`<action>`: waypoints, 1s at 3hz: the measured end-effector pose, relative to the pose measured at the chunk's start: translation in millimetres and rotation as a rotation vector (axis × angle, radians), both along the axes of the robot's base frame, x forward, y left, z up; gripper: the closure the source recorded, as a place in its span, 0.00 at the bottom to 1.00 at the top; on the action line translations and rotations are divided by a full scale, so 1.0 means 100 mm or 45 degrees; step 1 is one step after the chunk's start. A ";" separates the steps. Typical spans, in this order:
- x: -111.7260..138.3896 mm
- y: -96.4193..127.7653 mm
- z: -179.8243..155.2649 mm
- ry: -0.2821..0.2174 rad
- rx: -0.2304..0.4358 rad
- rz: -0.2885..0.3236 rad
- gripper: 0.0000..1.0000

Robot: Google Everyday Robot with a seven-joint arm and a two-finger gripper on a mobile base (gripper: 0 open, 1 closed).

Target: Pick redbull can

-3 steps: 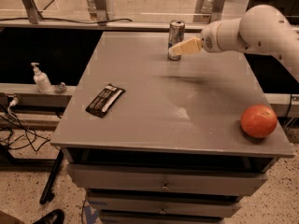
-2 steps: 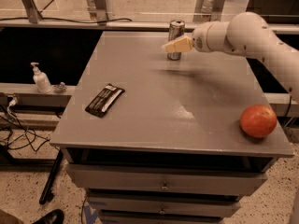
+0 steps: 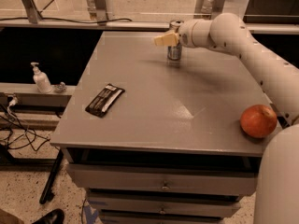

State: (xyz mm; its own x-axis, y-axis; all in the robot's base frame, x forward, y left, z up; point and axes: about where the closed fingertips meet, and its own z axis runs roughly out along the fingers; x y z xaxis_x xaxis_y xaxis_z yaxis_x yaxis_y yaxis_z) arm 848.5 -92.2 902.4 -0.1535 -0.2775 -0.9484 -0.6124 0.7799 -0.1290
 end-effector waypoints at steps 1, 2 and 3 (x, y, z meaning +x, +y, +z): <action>-0.03 -0.07 0.02 0.021 -0.019 -0.006 0.41; -0.25 -0.20 0.16 0.057 -0.036 -0.003 0.64; -0.52 -0.33 0.50 0.073 -0.005 0.043 0.87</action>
Offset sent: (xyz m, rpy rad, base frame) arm -0.0579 -0.0457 0.0419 -0.0490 0.0740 -0.0065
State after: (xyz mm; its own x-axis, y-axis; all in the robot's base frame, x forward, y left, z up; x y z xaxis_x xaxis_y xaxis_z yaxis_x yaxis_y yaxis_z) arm 796.8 -125.0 952.7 -0.1982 -0.2868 -0.9373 -0.6452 0.7581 -0.0956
